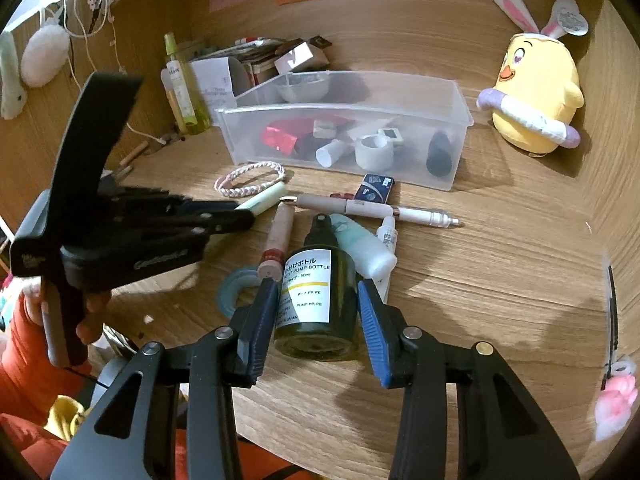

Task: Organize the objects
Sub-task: 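Carry the pale green stick into the bin with left tool while right lifts green bottle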

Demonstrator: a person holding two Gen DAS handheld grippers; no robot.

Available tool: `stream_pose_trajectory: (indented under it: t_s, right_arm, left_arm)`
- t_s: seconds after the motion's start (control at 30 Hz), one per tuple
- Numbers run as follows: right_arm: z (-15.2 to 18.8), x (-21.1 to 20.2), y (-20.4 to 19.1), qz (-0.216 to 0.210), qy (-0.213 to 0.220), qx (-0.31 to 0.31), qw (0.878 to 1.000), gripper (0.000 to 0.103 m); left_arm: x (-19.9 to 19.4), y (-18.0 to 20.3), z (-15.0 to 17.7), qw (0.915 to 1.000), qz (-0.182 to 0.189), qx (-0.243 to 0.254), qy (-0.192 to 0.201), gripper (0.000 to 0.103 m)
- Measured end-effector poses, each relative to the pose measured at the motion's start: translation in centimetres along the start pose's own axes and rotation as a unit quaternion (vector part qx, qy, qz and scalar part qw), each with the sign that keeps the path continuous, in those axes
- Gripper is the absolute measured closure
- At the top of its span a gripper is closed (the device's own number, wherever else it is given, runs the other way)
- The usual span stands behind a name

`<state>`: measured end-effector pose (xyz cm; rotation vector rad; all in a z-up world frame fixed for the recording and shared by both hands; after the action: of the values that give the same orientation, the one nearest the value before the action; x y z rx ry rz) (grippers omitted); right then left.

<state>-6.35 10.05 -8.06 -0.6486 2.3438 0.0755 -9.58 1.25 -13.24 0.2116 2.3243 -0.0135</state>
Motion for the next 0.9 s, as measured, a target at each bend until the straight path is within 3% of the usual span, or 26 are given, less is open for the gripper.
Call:
stream_pose_trajectory:
  t_s: [0.27,0.77,0.9]
  right_arm:
    - [-1.4,-1.4,0.8,0.017,0.026,-0.006,1.000,0.065]
    - [-6.7,-3.3,3.2,0.037,0.091,0.002,0.995,0.068]
    - [-8.0,-2.9,4.1,0.043,0.099,0.005,0.994,0.075]
  left_arm:
    - [-3.5,-1.1,-0.8,0.9987,-0.007,-0.028,0.043,0.088]
    - [-8.0,-1.3,-6.3,0.9899,0.006,-0.045,0.134,0.088]
    - [-8.1,-1.1,-7.6,0.9885,0.007,-0.044,0.145,0.088]
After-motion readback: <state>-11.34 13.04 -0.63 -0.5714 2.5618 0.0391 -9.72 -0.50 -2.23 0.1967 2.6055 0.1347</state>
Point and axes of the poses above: each gripper's, at about its wrist camera, not at the fingertips, and x roughly the way its jaws point, y to its right, z to its underside, the point moved 9 cm from there along x, roughly the way its jaws point, and after that the axes turned 5 degrees about y, right-handed, at the moved point
